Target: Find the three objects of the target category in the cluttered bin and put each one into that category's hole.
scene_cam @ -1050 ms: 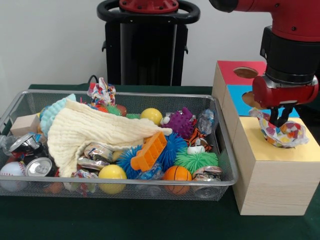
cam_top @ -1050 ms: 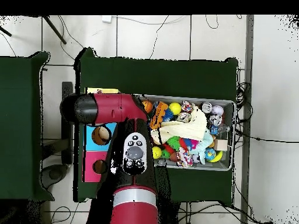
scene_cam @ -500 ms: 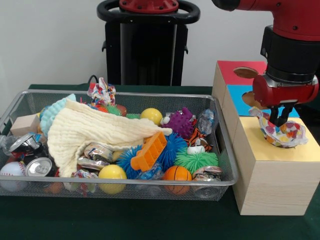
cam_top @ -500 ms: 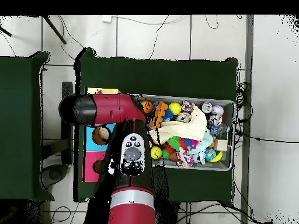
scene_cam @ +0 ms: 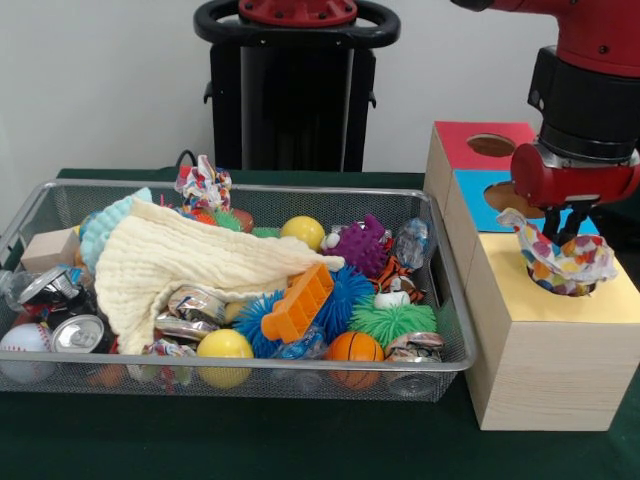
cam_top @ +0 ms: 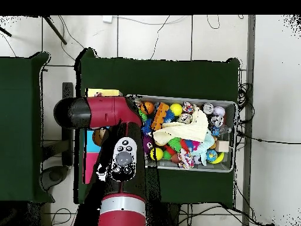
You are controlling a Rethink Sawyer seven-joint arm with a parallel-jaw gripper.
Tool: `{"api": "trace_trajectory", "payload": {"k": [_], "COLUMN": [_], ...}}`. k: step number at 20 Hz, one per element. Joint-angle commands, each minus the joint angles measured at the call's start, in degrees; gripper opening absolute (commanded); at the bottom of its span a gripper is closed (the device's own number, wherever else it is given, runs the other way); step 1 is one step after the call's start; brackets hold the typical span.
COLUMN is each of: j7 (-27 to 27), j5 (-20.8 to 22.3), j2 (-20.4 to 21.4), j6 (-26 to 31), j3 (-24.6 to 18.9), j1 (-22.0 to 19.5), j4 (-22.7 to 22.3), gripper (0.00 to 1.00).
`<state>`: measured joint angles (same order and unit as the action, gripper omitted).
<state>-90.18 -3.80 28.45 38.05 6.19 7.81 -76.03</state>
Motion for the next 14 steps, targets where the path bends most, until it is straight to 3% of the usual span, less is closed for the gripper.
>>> {"api": "trace_trajectory", "payload": {"k": [1, 14], "j7": [-14.05, -13.74], "j5": [-0.93, -3.07], "j2": [-3.94, -3.35], "j6": [4.07, 1.69], "j3": [-0.05, -0.04], "j1": [0.5, 0.28], "j4": [-2.62, -5.2], "gripper": [0.0, 0.0]}}
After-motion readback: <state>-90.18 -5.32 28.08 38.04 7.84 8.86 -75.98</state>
